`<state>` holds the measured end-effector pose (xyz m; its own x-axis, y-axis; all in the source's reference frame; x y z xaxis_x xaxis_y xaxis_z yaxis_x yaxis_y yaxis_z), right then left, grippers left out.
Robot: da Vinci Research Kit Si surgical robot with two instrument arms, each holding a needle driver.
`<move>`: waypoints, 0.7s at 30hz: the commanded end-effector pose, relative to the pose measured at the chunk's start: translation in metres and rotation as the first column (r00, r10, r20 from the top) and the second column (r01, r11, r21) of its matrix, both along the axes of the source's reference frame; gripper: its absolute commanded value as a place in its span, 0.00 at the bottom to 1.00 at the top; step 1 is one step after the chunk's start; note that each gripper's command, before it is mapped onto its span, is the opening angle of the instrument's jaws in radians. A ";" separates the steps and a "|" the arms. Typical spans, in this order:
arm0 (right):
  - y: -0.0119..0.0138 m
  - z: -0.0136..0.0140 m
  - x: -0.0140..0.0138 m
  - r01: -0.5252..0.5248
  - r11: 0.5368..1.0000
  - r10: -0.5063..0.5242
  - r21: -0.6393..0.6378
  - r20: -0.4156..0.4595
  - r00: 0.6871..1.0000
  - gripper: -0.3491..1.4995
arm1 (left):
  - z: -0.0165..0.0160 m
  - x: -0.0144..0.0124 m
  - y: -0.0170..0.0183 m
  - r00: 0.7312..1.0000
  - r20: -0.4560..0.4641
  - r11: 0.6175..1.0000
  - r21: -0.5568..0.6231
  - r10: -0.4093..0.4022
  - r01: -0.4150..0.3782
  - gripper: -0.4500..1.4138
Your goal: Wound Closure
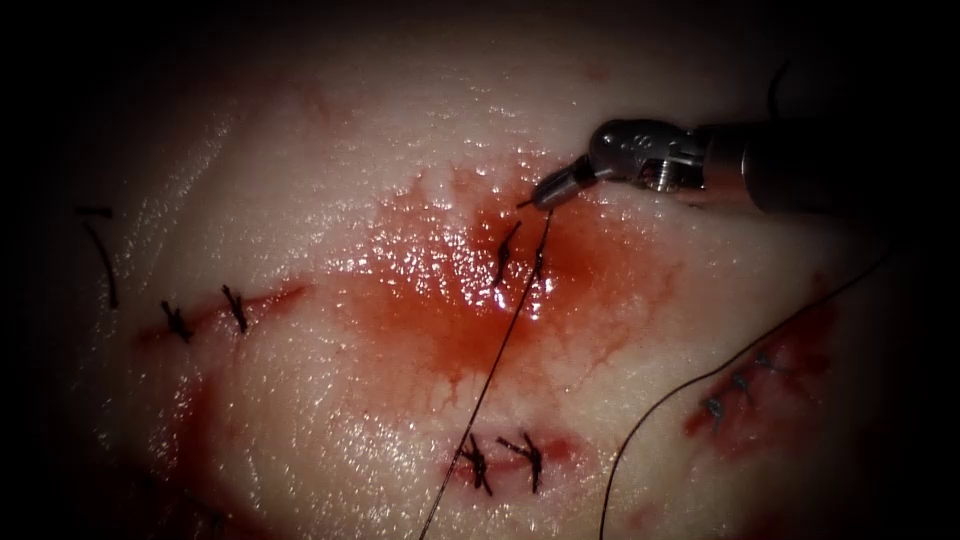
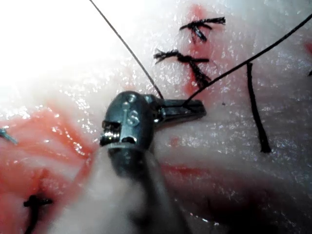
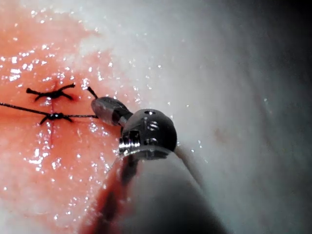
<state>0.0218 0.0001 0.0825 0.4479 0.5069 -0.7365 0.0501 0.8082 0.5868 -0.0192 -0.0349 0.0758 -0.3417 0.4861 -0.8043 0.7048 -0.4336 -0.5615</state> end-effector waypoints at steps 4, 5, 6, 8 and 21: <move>0.0007 0.0012 0.0006 -0.020 1.000 0.020 -0.002 0.024 1.000 0.00 | 0.0016 0.0003 -0.0013 1.000 -0.016 1.000 0.020 -0.023 0.024 0.00; 0.0008 0.0013 0.0005 -0.017 1.000 0.018 -0.003 0.035 0.999 0.00 | 0.0018 0.0003 -0.0014 0.999 -0.017 0.999 0.024 -0.032 0.032 0.00; 0.0009 0.0014 0.0003 -0.015 1.000 0.015 -0.005 0.045 0.999 0.00 | 0.0020 0.0003 -0.0015 0.999 -0.016 0.999 0.024 -0.034 0.035 0.00; 0.0011 0.0016 0.0000 -0.021 1.000 0.021 -0.007 0.067 0.998 0.00 | 0.0023 0.0003 -0.0016 0.999 -0.015 0.999 0.022 -0.032 0.032 0.00; 0.0009 0.0018 -0.0009 -0.040 0.999 0.040 0.006 0.076 0.996 0.00 | 0.0043 0.0003 -0.0024 0.999 -0.015 0.999 0.024 -0.036 0.036 0.00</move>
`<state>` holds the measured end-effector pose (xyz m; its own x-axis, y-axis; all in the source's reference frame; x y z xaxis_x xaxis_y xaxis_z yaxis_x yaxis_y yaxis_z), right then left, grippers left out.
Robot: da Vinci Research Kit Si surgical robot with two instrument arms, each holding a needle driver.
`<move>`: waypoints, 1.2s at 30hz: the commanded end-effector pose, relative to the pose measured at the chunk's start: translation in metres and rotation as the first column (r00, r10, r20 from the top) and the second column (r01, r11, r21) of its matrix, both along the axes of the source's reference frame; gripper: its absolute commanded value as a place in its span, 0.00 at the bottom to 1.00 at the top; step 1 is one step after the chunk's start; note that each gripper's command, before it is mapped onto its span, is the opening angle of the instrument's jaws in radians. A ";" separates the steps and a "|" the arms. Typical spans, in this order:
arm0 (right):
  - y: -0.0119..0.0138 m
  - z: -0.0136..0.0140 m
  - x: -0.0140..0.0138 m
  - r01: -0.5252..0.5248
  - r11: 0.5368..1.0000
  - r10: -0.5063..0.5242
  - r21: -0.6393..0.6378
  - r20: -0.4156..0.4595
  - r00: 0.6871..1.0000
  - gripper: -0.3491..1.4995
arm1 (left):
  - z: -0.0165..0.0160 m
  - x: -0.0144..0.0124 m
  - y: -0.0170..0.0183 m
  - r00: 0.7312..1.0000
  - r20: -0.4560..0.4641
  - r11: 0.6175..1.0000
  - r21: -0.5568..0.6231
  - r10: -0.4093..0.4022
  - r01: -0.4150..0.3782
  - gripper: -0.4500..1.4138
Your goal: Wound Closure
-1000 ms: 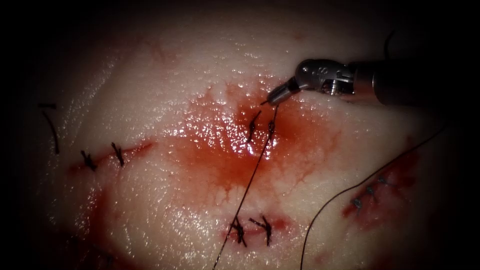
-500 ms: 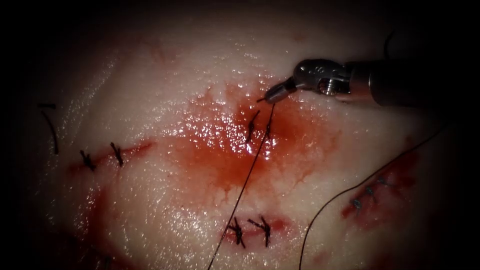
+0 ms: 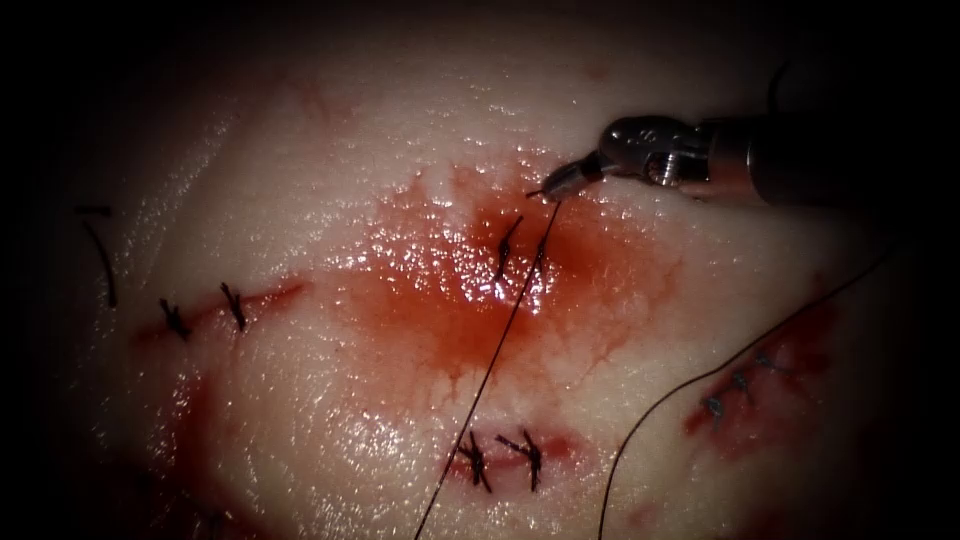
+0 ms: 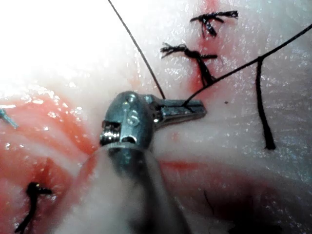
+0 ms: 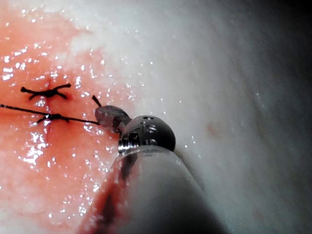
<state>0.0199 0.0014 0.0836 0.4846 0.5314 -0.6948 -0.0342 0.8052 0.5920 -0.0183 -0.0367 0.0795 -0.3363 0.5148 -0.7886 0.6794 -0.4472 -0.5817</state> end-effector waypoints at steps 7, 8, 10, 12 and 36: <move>-0.0021 -0.0004 0.0017 -0.033 0.999 0.035 0.022 -0.141 0.989 0.39 | -0.0026 -0.0021 0.0032 0.997 0.076 0.998 -0.049 -0.034 0.037 0.00; -0.0022 -0.0009 0.0014 -0.051 0.998 0.055 0.027 -0.160 0.986 0.45 | -0.0033 -0.0024 0.0043 0.995 0.095 0.997 -0.063 -0.043 0.050 0.00; -0.0021 -0.0018 0.0010 -0.086 0.996 0.090 0.031 -0.167 0.982 0.57 | -0.0048 -0.0033 0.0071 0.991 0.135 0.993 -0.115 0.001 0.015 0.00; -0.0013 -0.0035 0.0000 -0.169 0.984 0.175 0.049 -0.171 0.970 0.86 | -0.0073 -0.0046 0.0113 0.977 0.197 0.979 -0.202 0.080 -0.040 0.00; -0.0047 -0.0123 -0.0035 -0.361 0.921 0.309 -0.147 -0.290 0.906 0.81 | -0.0214 -0.0089 0.0368 0.777 0.437 0.375 -0.697 -0.453 0.611 0.00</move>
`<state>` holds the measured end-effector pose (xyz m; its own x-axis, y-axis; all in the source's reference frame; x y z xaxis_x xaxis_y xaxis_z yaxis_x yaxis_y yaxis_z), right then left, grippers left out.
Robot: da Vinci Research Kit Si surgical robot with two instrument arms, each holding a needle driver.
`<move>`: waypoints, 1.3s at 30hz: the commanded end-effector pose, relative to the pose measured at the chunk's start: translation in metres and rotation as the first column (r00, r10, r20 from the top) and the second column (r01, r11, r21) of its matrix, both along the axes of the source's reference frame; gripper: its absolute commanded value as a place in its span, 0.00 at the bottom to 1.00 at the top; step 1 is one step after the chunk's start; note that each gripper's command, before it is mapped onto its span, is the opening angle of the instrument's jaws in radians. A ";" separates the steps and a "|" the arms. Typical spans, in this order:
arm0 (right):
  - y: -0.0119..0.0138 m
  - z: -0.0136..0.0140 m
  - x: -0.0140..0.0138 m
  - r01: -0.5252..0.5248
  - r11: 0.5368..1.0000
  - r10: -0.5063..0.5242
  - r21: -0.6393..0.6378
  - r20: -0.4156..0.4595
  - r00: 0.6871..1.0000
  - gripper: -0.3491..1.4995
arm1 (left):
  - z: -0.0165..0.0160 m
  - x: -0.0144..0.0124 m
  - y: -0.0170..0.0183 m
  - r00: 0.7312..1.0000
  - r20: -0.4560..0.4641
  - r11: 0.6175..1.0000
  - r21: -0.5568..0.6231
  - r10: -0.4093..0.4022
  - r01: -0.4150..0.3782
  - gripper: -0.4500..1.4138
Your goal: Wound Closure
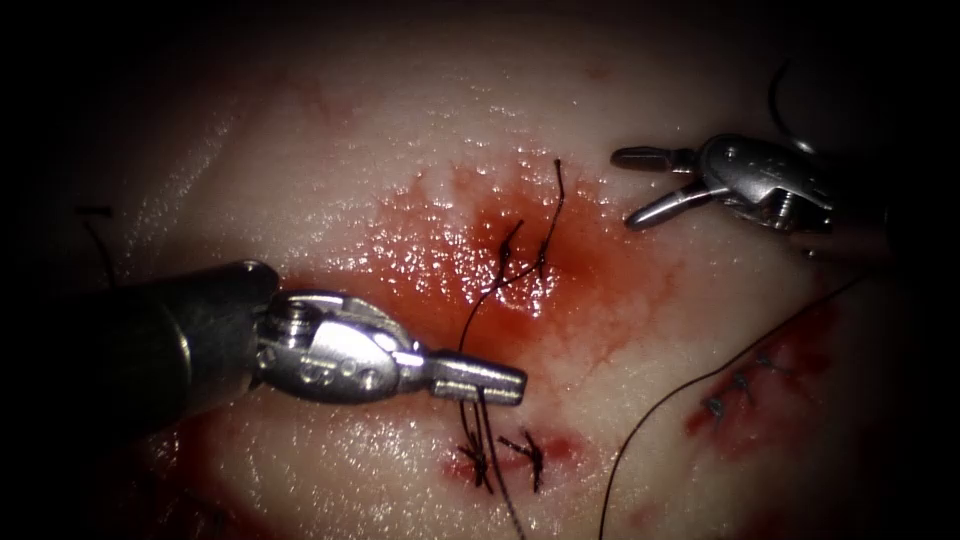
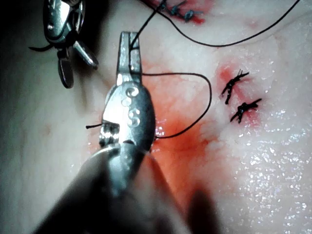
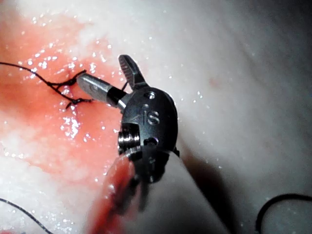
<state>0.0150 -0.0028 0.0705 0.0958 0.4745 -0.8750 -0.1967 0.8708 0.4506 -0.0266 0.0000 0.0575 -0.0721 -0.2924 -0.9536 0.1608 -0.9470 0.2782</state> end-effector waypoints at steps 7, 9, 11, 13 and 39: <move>-0.0033 0.0032 0.0062 0.009 0.999 -0.009 -0.040 -0.011 1.000 0.66 | 0.0002 -0.0004 0.0041 0.986 0.124 0.991 -0.056 -0.112 0.120 0.00; -0.0040 0.0038 0.0074 0.004 0.999 -0.005 -0.033 -0.010 1.000 0.62 | 0.0003 -0.0004 0.0050 0.979 0.152 0.986 -0.080 -0.132 0.145 0.00; -0.0046 0.0043 0.0086 0.020 0.999 -0.021 -0.037 -0.022 1.000 0.46 | 0.0004 -0.0006 0.0058 0.972 0.184 0.983 -0.080 -0.147 0.164 0.00; -0.0052 0.0046 0.0095 0.028 0.999 -0.031 -0.043 -0.060 0.998 0.15 | 0.0006 -0.0007 0.0064 0.968 0.204 0.982 -0.080 -0.150 0.169 0.00; -0.0099 0.0016 0.0132 0.139 0.989 -0.104 0.044 -0.453 0.885 0.00 | 0.0139 -0.0002 0.0129 0.967 0.107 0.960 -0.141 -0.230 0.244 0.00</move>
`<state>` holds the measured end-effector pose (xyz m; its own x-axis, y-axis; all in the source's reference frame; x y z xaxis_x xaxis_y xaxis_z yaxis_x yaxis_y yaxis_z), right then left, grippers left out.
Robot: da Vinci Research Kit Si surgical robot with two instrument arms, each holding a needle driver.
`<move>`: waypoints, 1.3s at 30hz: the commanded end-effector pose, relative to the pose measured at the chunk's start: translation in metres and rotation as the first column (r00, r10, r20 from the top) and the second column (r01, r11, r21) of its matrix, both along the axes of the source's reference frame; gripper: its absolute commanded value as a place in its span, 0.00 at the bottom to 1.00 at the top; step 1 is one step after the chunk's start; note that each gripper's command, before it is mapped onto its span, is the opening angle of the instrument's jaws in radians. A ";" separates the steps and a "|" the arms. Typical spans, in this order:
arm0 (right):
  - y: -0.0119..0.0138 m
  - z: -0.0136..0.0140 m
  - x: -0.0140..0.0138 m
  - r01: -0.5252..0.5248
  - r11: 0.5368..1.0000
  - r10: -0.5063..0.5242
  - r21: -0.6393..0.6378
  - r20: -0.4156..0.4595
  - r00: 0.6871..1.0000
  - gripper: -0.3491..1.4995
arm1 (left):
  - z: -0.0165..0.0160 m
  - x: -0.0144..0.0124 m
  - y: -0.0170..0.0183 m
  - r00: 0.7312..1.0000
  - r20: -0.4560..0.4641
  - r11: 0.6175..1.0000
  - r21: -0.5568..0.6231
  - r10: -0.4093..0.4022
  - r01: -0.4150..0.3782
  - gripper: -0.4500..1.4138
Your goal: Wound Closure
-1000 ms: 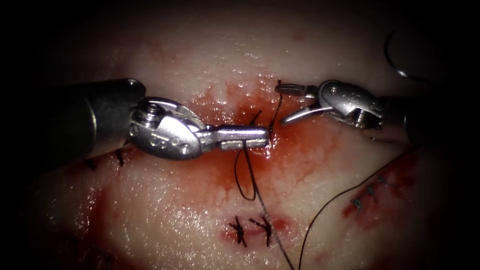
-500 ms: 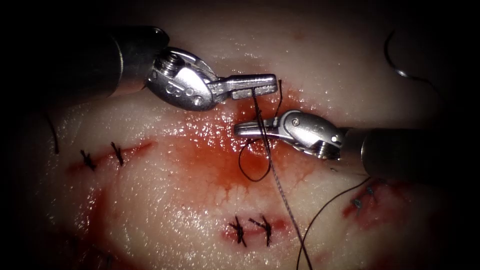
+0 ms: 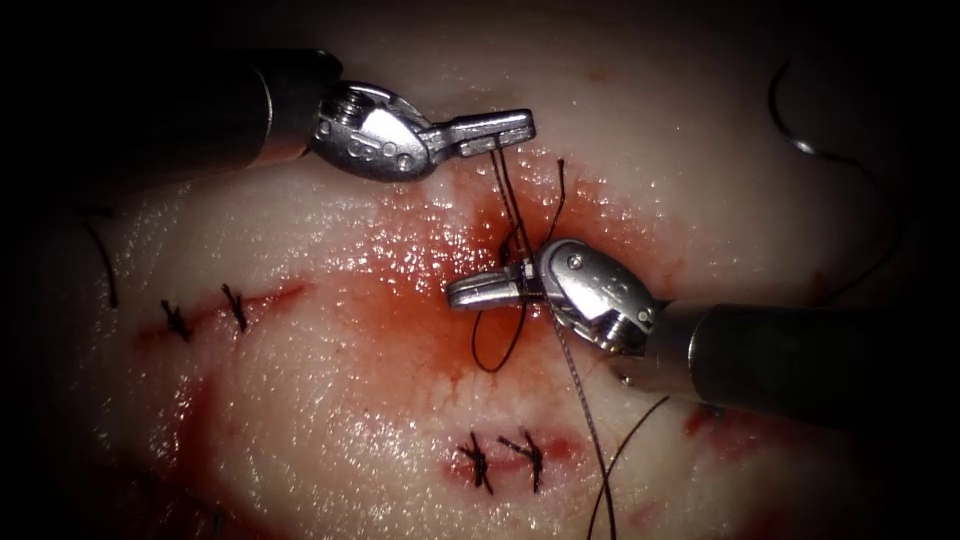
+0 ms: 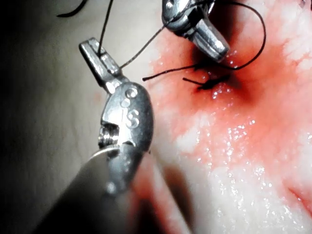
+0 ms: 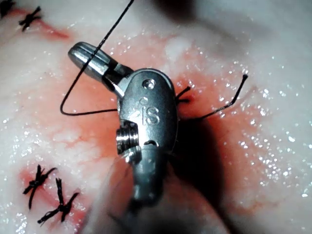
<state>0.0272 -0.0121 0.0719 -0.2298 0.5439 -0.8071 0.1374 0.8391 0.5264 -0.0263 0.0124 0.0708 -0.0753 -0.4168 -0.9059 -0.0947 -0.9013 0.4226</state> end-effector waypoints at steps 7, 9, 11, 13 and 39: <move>-0.0008 -0.0013 0.0011 0.021 0.999 -0.015 0.046 -0.114 0.993 0.00 | 0.0053 0.0004 0.0015 1.000 -0.014 1.000 -0.017 -0.005 0.005 0.00; -0.0005 -0.0017 0.0009 0.005 0.998 0.005 0.064 -0.152 0.988 0.00 | 0.0065 0.0006 0.0013 1.000 -0.018 0.999 -0.032 -0.005 0.004 0.00; 0.0000 -0.0020 0.0006 -0.065 0.991 0.082 0.117 -0.147 0.986 0.00 | 0.0075 0.0008 0.0010 1.000 -0.020 0.999 -0.035 -0.004 0.003 0.00; 0.0007 -0.0022 0.0003 -0.104 0.984 0.125 0.145 -0.141 0.982 0.00 | 0.0086 0.0010 0.0006 1.000 -0.021 1.000 -0.027 -0.003 0.003 0.00; 0.0059 -0.0018 -0.0043 -0.347 0.918 0.348 0.194 0.030 0.937 0.00 | 0.0134 0.0008 -0.0089 0.999 -0.047 1.000 -0.004 -0.008 0.008 0.00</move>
